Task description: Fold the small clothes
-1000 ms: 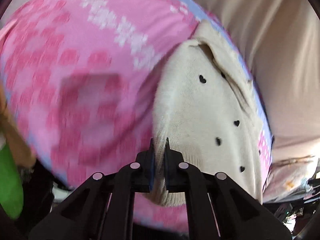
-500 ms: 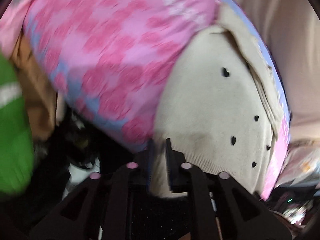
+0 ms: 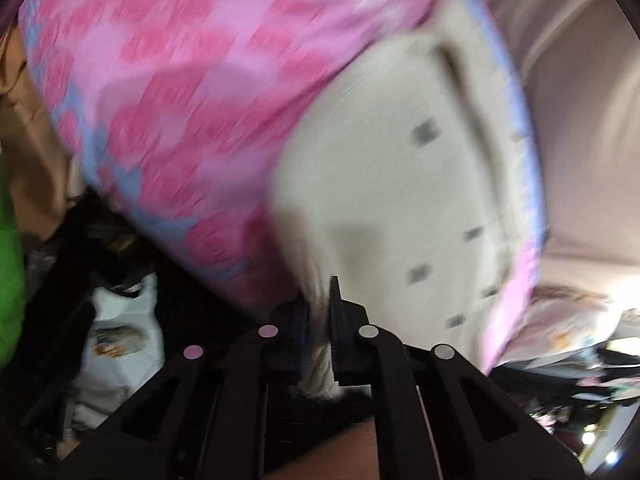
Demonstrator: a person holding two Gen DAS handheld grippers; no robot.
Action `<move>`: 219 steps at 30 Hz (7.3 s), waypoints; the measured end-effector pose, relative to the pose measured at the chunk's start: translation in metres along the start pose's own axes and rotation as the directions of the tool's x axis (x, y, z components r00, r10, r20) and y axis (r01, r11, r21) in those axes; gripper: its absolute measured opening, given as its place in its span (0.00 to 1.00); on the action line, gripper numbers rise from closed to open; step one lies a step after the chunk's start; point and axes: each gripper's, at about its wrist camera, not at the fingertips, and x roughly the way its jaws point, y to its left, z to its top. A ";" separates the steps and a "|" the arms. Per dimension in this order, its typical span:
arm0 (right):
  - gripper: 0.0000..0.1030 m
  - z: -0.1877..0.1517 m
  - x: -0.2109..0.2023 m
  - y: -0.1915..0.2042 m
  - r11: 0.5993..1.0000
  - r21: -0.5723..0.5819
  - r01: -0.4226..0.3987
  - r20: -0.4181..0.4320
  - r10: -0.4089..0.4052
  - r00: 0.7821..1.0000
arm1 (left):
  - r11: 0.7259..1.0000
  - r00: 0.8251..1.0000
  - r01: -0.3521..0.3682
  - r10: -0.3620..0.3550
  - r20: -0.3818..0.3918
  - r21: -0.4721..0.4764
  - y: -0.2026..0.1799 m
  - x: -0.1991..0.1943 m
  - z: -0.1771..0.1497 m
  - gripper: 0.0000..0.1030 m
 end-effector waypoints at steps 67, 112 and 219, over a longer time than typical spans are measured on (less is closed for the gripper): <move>0.42 0.395 0.217 0.099 0.876 -0.293 0.382 0.128 -0.360 0.924 | 0.743 0.924 -0.372 0.243 0.294 0.556 -0.339 0.208 0.252 0.27; 0.18 0.139 -0.001 0.002 0.959 0.194 0.208 0.219 -0.249 0.943 | 0.973 0.975 -0.141 0.104 0.198 0.182 -0.124 0.047 0.116 0.12; 0.08 0.207 0.135 0.055 0.947 -0.080 0.310 0.174 -0.293 0.940 | 0.694 0.899 -0.431 0.279 0.337 0.577 -0.253 0.198 0.078 0.69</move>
